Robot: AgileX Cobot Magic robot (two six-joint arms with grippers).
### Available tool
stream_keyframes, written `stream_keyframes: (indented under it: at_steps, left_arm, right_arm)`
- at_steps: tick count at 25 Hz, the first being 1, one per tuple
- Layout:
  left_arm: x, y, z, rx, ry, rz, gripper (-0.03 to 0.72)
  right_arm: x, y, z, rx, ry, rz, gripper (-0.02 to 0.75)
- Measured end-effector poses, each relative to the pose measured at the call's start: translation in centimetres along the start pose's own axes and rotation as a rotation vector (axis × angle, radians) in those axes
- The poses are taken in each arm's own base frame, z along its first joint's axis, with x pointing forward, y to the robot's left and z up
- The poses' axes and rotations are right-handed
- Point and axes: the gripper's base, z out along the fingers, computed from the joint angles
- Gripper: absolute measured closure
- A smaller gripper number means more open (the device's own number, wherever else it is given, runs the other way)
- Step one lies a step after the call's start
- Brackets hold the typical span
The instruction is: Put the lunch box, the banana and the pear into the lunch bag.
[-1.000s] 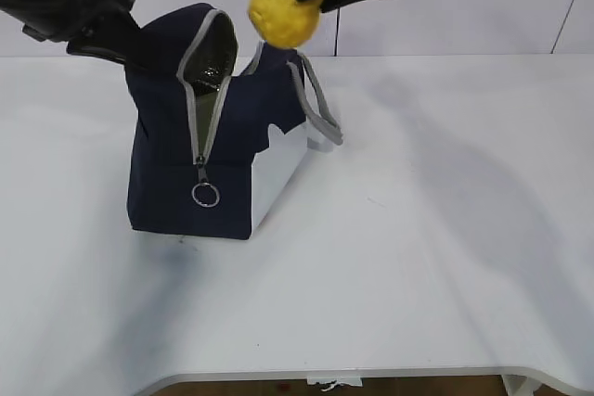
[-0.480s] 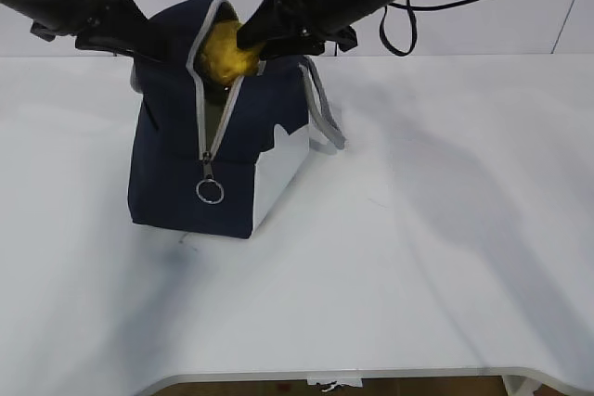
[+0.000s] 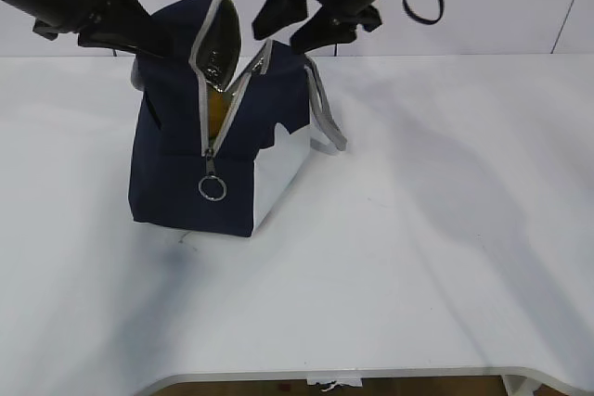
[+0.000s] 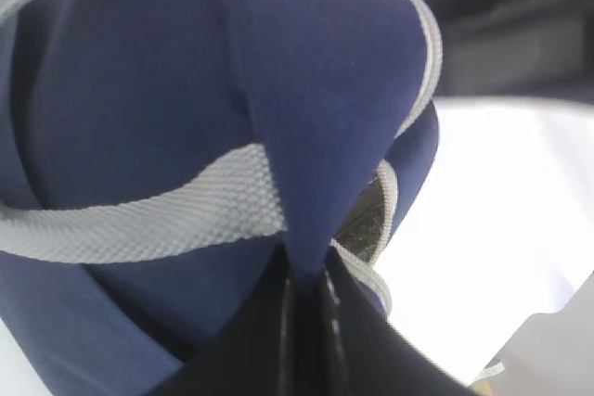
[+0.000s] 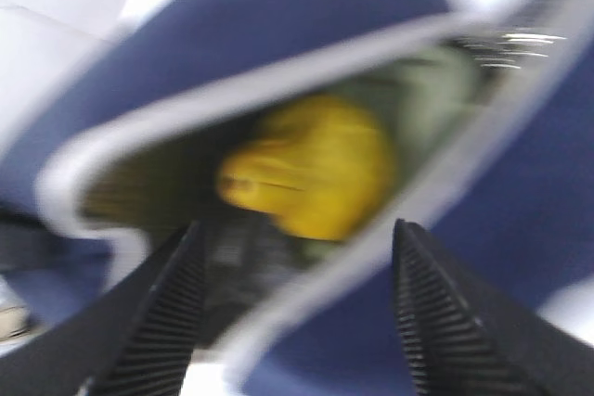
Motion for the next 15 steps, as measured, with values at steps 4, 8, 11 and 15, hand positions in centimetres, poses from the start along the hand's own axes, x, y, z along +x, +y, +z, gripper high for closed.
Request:
stream_keyframes:
  at_steps: [4, 8, 11, 15]
  left_arm:
    - [0.0, 0.0, 0.0, 0.001, -0.001, -0.001, 0.694]
    - [0.0, 0.0, 0.0, 0.001, -0.001, -0.001, 0.694]
    - [0.0, 0.0, 0.0, 0.001, -0.001, -0.001, 0.694]
    - [0.0, 0.0, 0.0, 0.001, -0.001, -0.001, 0.694]
  right_arm:
    - [-0.6, -1.4, -1.5, 0.142, -0.015, 0.022, 0.248]
    - [-0.3, -2.3, -0.3, 0.150, 0.014, 0.061, 0.248]
    - [0.3, -3.5, 1.6, 0.132, 0.044, 0.098, 0.248]
    - [0.8, -4.5, 3.5, 0.100, 0.066, 0.145, 0.247]
